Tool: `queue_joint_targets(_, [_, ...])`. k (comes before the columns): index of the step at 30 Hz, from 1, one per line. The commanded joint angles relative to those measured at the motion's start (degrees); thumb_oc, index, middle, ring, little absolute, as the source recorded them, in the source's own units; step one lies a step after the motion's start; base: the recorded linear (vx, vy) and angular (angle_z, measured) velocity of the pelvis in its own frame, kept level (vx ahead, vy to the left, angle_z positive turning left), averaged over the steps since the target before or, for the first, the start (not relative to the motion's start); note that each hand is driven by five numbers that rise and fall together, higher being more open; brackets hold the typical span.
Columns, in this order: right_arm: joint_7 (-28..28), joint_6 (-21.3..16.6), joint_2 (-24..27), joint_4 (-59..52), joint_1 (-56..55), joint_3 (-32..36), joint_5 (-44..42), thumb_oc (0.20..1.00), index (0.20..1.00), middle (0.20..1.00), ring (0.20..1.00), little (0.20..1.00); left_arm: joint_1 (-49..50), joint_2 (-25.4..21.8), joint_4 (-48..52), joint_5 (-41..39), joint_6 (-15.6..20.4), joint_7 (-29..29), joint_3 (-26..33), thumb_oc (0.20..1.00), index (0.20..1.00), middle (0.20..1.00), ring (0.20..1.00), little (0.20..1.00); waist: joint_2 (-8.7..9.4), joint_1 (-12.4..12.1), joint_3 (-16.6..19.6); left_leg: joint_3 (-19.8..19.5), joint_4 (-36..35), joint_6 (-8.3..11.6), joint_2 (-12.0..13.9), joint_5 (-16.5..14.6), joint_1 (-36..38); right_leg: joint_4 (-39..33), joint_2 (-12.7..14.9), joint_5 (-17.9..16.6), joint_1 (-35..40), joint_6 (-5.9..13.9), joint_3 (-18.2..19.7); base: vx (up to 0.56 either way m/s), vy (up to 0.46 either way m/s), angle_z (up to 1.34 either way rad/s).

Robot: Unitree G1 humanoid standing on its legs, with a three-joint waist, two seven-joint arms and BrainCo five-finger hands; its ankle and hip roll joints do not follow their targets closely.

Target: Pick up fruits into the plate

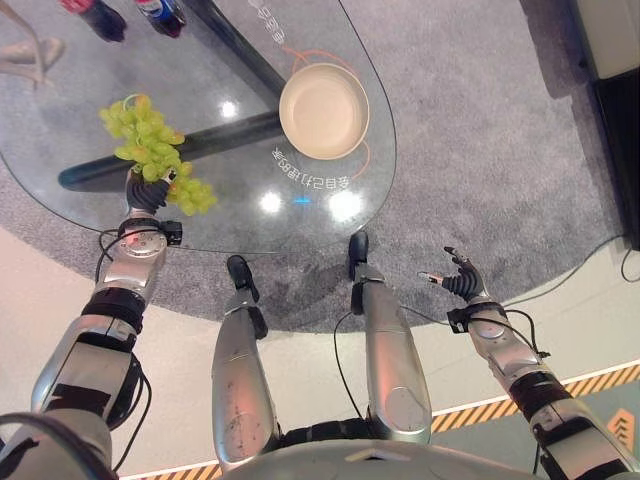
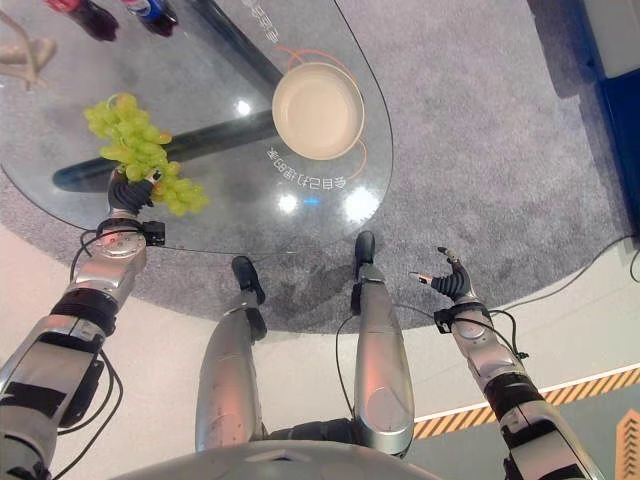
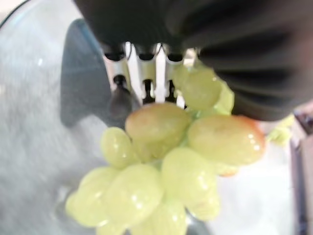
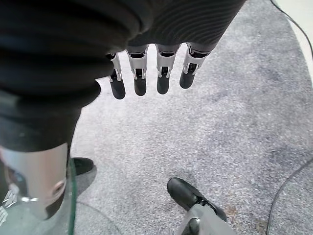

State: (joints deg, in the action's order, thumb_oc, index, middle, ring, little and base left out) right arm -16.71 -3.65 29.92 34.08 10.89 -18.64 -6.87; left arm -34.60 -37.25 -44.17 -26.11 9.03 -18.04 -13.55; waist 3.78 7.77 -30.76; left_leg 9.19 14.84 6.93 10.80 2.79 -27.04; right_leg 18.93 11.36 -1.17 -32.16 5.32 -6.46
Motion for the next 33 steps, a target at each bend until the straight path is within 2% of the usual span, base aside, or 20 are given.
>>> queue_joint_targets(1, [-0.6,-1.0,0.2,-0.8,-3.4,2.5,1.6,1.0,1.0,1.0,1.0,1.0,-1.0,0.1,3.5,-7.5,4.4,2.8,3.9,0.2,0.2,0.2,0.2,0.2,-1.43,-0.1,1.0,3.3,1.8,-2.63,-5.2,-3.8,-1.7,-2.0,-3.3,2.0,1.8,0.12,-3.0,0.01,-0.011,0.07])
queue_joint_targets(4, [-0.5,-1.6,-0.3,-1.8,-4.2,3.0,1.4,1.0,1.0,1.0,1.0,1.0,-0.5,0.9,6.9,-10.1,4.4,5.1,4.5,0.2,0.2,0.2,0.2,0.2,-1.63,-0.2,1.0,3.5,0.8,-2.76,-5.4,-3.8,0.8,-2.8,-3.2,2.2,4.3,0.19,-3.2,0.01,-0.01,0.03])
queue_joint_targets(8, [1.5,-3.4,-0.4,-5.2,-5.4,4.0,-0.4,1.0,1.0,1.0,1.0,1.0,0.5,0.9,11.5,-4.6,4.7,3.2,4.4,0.2,0.2,0.2,0.2,0.2,-1.59,-0.4,1.0,3.6,-0.4,-3.01,-5.4,-3.9,4.7,-3.4,-3.1,2.6,8.2,0.3,-3.4,0.0,-0.004,0.01])
queue_joint_targets(13, [9.3,-7.7,-1.1,-10.2,-8.2,6.0,-4.3,1.0,1.0,1.0,1.0,1.0,5.0,-2.3,18.9,9.3,5.7,-1.6,3.8,0.2,0.2,0.2,0.2,0.2,-1.25,-0.9,4.6,3.5,-3.6,-2.72,-4.9,-3.4,10.8,-6.6,-2.3,2.4,14.8,0.58,-4.2,0.07,-0.035,0.04])
queue_joint_targets(17, [17.0,-9.0,-0.5,-15.8,-10.4,7.6,-7.0,1.0,1.0,1.0,1.0,1.0,10.3,-4.1,25.7,20.0,5.1,-3.7,4.9,0.2,0.2,0.2,0.2,0.2,-1.24,-1.5,9.4,3.3,-7.0,-1.98,-4.4,-2.6,16.2,-10.7,-1.9,1.8,21.2,0.83,-4.8,0.15,-0.037,0.0])
queue_joint_targets(21, [23.9,-6.9,1.0,-22.3,-10.4,8.4,-9.4,1.0,1.0,1.0,1.0,1.0,13.5,-5.5,29.3,29.7,5.4,-4.2,5.5,0.2,0.2,0.2,0.2,0.2,-1.36,-2.2,13.8,3.2,-9.6,-1.49,-4.1,-2.0,20.7,-13.5,-1.6,1.1,26.1,1.3,-5.2,0.15,-0.028,0.06])
queue_joint_targets(25, [32.4,-4.1,4.5,-29.1,-7.4,7.7,-11.7,1.0,1.0,1.0,1.0,1.0,14.7,-9.3,30.3,38.5,8.2,-5.6,4.1,0.2,0.2,0.2,0.2,0.2,-1.72,-3.3,17.7,3.3,-12.5,-0.77,-3.1,-1.1,24.6,-16.3,-0.7,-0.1,30.2,2.13,-6.0,0.1,-0.009,-0.03])
queue_joint_targets(28, [34.8,-2.3,5.9,-31.0,-4.7,6.9,-13.4,1.0,1.0,1.0,1.0,1.0,14.8,-9.9,30.3,41.3,9.8,-6.9,3.3,0.2,0.2,0.2,0.2,0.2,-2.0,-3.9,18.9,3.1,-13.8,-0.35,-2.7,-0.7,26.2,-17.4,-0.5,-0.6,31.9,2.4,-6.4,0.06,0.011,0.06])
queue_joint_targets(33, [39.1,4.0,5.2,-32.7,3.2,3.6,-17.3,1.0,1.0,1.0,1.0,1.0,13.8,-11.1,31.8,43.4,10.7,-6.9,1.1,0.2,0.2,0.2,0.2,0.2,-2.53,-5.2,21.8,2.4,-15.0,0.02,-2.4,-0.4,28.4,-18.6,-0.1,-0.6,34.4,2.46,-7.2,0.03,0.013,0.0])
